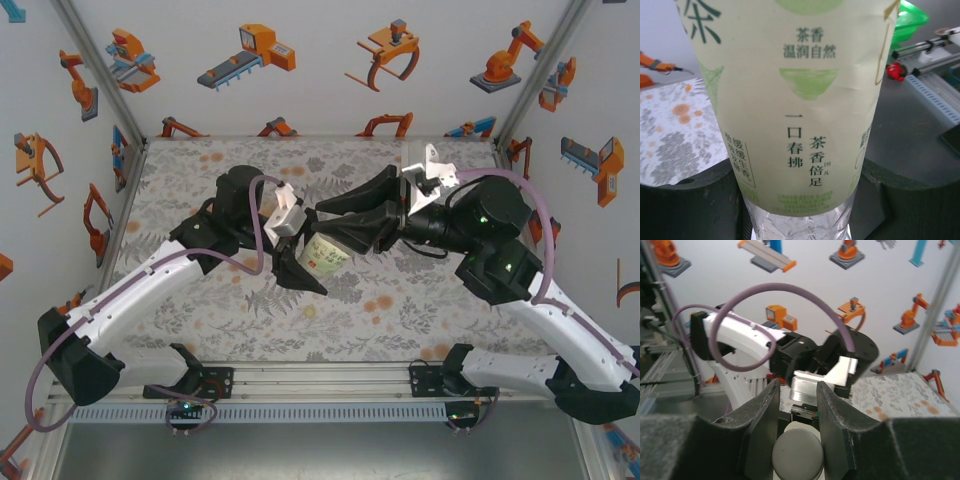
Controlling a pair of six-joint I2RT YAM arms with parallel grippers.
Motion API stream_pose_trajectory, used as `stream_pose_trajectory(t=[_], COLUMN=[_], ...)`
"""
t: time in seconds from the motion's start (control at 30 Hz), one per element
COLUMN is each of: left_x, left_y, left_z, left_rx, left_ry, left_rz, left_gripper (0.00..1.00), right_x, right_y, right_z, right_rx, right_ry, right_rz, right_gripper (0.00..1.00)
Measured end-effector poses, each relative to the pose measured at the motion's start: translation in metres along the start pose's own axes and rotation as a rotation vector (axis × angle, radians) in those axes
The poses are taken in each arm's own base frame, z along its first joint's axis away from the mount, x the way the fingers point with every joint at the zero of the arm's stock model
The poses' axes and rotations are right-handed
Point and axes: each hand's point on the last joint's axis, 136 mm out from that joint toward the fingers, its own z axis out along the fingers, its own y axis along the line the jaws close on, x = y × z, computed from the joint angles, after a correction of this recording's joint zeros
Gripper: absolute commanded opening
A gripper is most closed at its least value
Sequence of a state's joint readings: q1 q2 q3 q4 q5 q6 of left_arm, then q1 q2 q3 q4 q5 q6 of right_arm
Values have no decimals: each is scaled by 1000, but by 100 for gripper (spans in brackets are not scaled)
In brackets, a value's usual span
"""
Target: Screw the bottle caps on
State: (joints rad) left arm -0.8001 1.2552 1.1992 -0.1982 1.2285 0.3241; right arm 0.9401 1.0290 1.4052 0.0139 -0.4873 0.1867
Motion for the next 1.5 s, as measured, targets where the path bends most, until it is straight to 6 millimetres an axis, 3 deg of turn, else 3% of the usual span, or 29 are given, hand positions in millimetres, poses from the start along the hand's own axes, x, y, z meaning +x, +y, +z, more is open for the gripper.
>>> stream_pose_trajectory(t=[0.23, 0.53, 0.73, 0.97, 1.1, 1.2, 1.37, 1.5], left_x=[13, 44, 49, 53, 49, 49, 56, 58], left_y=[43, 115, 138, 144, 145, 143, 137, 109], left_z=[-2, 4, -10, -13, -8, -5, -5, 13], left_rx=[-254, -801, -1097, -1148, -1074, -986, -797, -563], left_ry=[55, 219, 299, 352, 324, 293, 254, 215], left_rz=[15, 31, 82, 108, 101, 86, 33, -6], left_gripper=[0, 0, 0, 0, 0, 0, 0, 0], right_x=[13, 50, 63, 68, 61, 56, 34, 4], right_y=[-65, -154, -190, -194, -187, -179, -142, -108], right_z=[-16, -55, -78, -90, -88, -83, -70, -71], right_rx=[394, 975, 1298, 1362, 1302, 1229, 963, 775], right_ry=[4, 42, 45, 38, 48, 73, 87, 7], right_rz=[94, 224, 325, 336, 310, 286, 193, 121], right_gripper=[0, 0, 0, 0, 36, 53, 69, 70])
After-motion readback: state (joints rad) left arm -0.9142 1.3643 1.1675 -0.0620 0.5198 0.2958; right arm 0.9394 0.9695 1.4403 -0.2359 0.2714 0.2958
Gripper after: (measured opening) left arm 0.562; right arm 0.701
